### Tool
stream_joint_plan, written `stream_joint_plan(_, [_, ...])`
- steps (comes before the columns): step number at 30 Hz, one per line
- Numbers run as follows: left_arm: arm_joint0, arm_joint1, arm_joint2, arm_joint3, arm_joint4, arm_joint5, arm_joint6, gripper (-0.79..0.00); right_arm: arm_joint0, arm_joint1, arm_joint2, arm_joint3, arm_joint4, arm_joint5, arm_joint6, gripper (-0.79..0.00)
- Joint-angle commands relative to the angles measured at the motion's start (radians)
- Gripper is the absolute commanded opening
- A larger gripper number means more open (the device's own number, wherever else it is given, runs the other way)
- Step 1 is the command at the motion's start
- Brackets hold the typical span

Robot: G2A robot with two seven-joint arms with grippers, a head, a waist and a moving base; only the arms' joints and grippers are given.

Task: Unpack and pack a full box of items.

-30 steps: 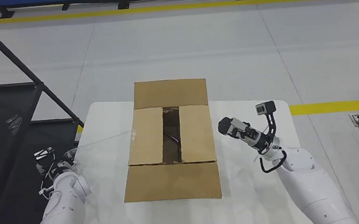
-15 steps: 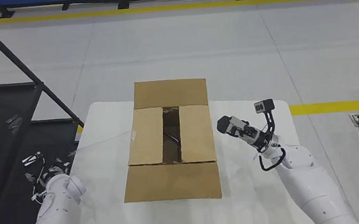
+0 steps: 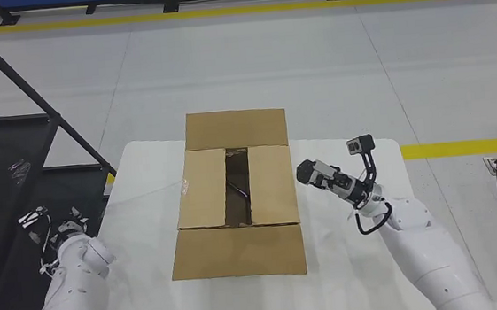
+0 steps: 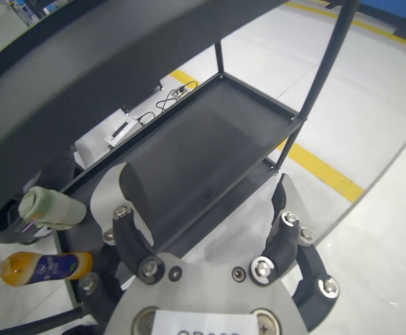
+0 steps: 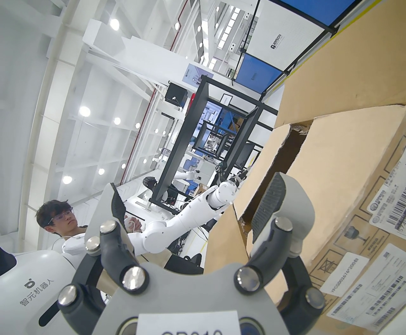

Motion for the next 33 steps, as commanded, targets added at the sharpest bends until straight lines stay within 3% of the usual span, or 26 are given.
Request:
stream_joint_plan(1, [0.05, -0.002, 0.007, -0.096, -0.007, -0.051, 0.006, 0.0, 0.012, -0.004, -0.013, -0.002, 0.009, 0.006, 0.017, 0.0])
stream_joint_plan(4, [0.135, -0.001, 0.017, -0.251, 0.001, -0.115, 0.001, 0.0, 0.036, -0.01, -0.036, -0.003, 0.024, 0.03, 0.049, 0.0])
stream_joint_plan(11, [0.445, 0.017, -0.006, -0.755, 0.051, -0.29, -0.08, 0.0, 0.143, -0.052, -0.155, 0.043, -0.006, 0.125, 0.047, 0.0])
stream_joint_plan(16, [0.615, 0.027, -0.053, -0.975, 0.084, -0.358, -0.076, 0.0, 0.234, -0.097, -0.258, 0.116, -0.029, 0.197, 0.048, 0.0])
stream_joint_plan(21, [0.707, 0.037, -0.118, -1.094, 0.048, -0.468, -0.142, 0.0, 0.317, -0.146, -0.347, 0.198, -0.066, 0.261, 0.024, 0.0])
stream_joint_plan(26, [0.75, 0.044, -0.14, -1.132, 0.038, -0.574, -0.173, 0.0, 0.372, -0.196, -0.42, 0.284, -0.1, 0.319, -0.025, 0.0])
stream_joint_plan(30, [0.759, 0.046, -0.144, -1.129, 0.047, -0.588, -0.166, 0.0, 0.405, -0.243, -0.477, 0.355, -0.128, 0.353, -0.087, 0.0])
stream_joint_plan(33, [0.75, 0.04, -0.131, -1.112, 0.123, -0.447, -0.103, 0.0, 0.419, -0.277, -0.504, 0.403, -0.121, 0.346, -0.096, 0.0])
